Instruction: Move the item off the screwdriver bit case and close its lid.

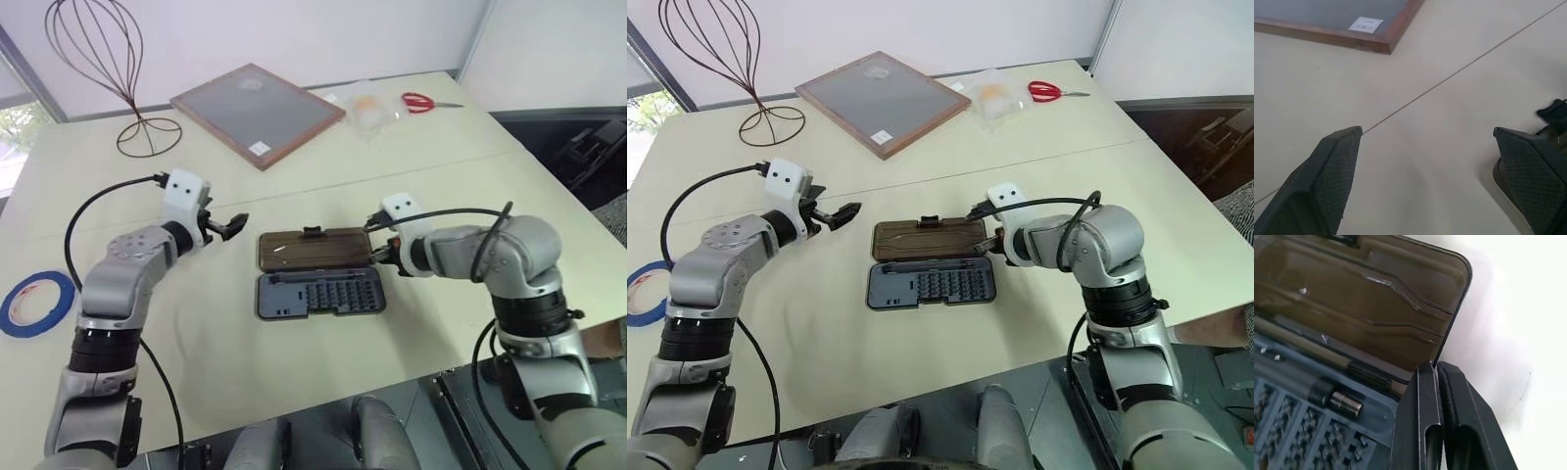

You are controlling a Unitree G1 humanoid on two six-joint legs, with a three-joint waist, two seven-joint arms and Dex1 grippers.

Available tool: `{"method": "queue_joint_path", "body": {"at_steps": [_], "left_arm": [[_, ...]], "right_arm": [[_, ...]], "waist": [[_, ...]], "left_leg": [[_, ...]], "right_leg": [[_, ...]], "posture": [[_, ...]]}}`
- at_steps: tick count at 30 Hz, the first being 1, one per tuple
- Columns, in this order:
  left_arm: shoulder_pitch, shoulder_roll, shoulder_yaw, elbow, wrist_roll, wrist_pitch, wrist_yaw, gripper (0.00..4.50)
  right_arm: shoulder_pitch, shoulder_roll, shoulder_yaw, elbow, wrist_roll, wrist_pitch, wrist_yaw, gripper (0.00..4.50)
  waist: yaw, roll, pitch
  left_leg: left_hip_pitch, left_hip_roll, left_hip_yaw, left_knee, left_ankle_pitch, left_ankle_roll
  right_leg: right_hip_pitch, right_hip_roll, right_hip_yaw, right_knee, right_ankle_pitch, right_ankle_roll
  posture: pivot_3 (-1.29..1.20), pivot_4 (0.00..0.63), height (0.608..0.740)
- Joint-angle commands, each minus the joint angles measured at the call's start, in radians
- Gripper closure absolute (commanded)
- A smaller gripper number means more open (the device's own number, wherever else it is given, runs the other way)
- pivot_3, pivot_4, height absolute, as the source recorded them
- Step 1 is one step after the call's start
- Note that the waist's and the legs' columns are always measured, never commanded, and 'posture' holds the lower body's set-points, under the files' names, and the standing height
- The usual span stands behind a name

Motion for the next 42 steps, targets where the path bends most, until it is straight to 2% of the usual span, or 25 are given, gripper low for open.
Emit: {"method": "queue_joint_path", "body": {"at_steps": [1, 5, 9, 20, 25, 28, 32, 33, 35, 41, 42], "left_arm": [[-0.017, 0.014, 0.008, -0.040, 0.005, -0.007, -0.002, 0.00], [-0.020, 0.015, 0.005, -0.039, 0.009, -0.011, -0.003, 0.00], [-0.026, 0.013, 0.002, -0.034, 0.015, -0.016, -0.006, 0.00], [-0.017, 0.008, 0.003, -0.045, 0.020, -0.021, -0.002, 0.00], [-0.015, 0.005, 0.002, -0.046, 0.021, -0.024, 0.002, 0.00], [-0.009, 0.006, 0.001, -0.043, 0.023, -0.031, 0.001, 0.00], [-0.008, 0.002, 0.001, -0.039, 0.025, -0.035, 0.001, 0.00], [-0.008, 0.002, 0.001, -0.038, 0.026, -0.036, 0.001, 0.00], [-0.008, 0.001, 0.000, -0.035, 0.027, -0.040, 0.000, 0.00], [-0.013, -0.003, -0.001, -0.024, 0.029, -0.049, -0.001, 0.00], [-0.014, -0.003, -0.001, -0.023, 0.030, -0.050, -0.001, 0.00]], "right_arm": [[-0.006, -0.031, 0.035, -0.022, 0.151, 0.010, -0.043, 4.46], [-0.028, -0.065, 0.065, -0.025, 0.256, 0.010, -0.075, 4.46], [-0.047, -0.061, 0.090, 0.006, 0.297, 0.010, -0.118, 4.46], [-0.084, 0.033, 0.069, 0.152, 0.232, 0.010, -0.238, 4.46], [-0.080, 0.043, 0.103, 0.109, 0.156, 0.010, -0.193, 4.46], [-0.076, 0.048, 0.113, 0.075, 0.104, 0.010, -0.152, 3.64], [-0.080, 0.070, 0.102, 0.081, 0.057, 0.010, -0.122, 1.68], [-0.082, 0.074, 0.100, 0.079, 0.044, 0.010, -0.114, 1.06], [-0.086, 0.088, 0.091, 0.087, 0.009, 0.010, -0.102, 0.20], [-0.087, 0.112, 0.075, 0.112, -0.086, 0.010, -0.058, 0.20], [-0.084, 0.114, 0.074, 0.113, -0.097, 0.010, -0.050, 0.42]], "waist": [[0.000, 0.000, 0.000], [0.000, 0.000, 0.000], [-0.001, 0.000, 0.000], [-0.003, -0.003, -0.002], [-0.002, -0.006, -0.005], [-0.001, -0.006, -0.005], [0.002, -0.006, -0.005], [0.001, -0.006, -0.005], [0.000, -0.006, -0.005], [0.001, -0.006, -0.005], [0.001, -0.006, -0.005]], "left_leg": [[0.000, 0.000, 0.000, 0.000, 0.000, 0.000], [0.000, 0.000, 0.000, 0.000, 0.000, 0.000], [0.000, 0.000, 0.001, 0.000, 0.000, 0.000], [0.001, 0.001, 0.003, 0.001, 0.000, 0.000], [0.002, 0.002, 0.003, 0.001, 0.000, 0.000], [0.002, 0.002, 0.003, 0.001, 0.000, 0.000], [0.001, 0.001, 0.002, 0.001, 0.000, 0.000], [0.000, 0.001, 0.002, 0.001, 0.000, 0.000], [0.000, 0.001, 0.002, 0.000, 0.000, 0.000], [0.000, 0.001, 0.002, 0.000, 0.000, 0.000], [0.000, 0.001, 0.002, 0.000, 0.000, 0.000]], "right_leg": [[0.000, 0.000, 0.000, 0.000, 0.000, 0.000], [0.000, 0.000, 0.000, 0.000, 0.000, 0.000], [0.000, 0.000, 0.000, 0.000, 0.000, 0.000], [0.000, 0.000, 0.000, 0.000, 0.000, -0.001], [0.001, 0.001, 0.000, 0.000, 0.001, -0.001], [0.000, 0.001, 0.000, 0.000, 0.001, -0.001], [-0.001, 0.001, 0.000, 0.000, 0.001, -0.001], [-0.001, 0.000, 0.000, 0.000, 0.001, -0.001], [-0.001, 0.000, 0.000, 0.000, 0.001, -0.001], [-0.001, 0.000, 0.000, 0.000, 0.001, -0.001], [-0.001, 0.000, 0.000, 0.000, 0.001, -0.001]], "posture": [[0.00, 0.150, 0.740], [0.00, 0.150, 0.740], [0.00, 0.150, 0.740], [0.00, 0.150, 0.740], [0.00, 0.150, 0.740], [0.00, 0.150, 0.740], [0.00, 0.150, 0.740], [0.00, 0.150, 0.740], [0.00, 0.150, 0.740], [0.00, 0.150, 0.740], [0.00, 0.150, 0.740]]}}
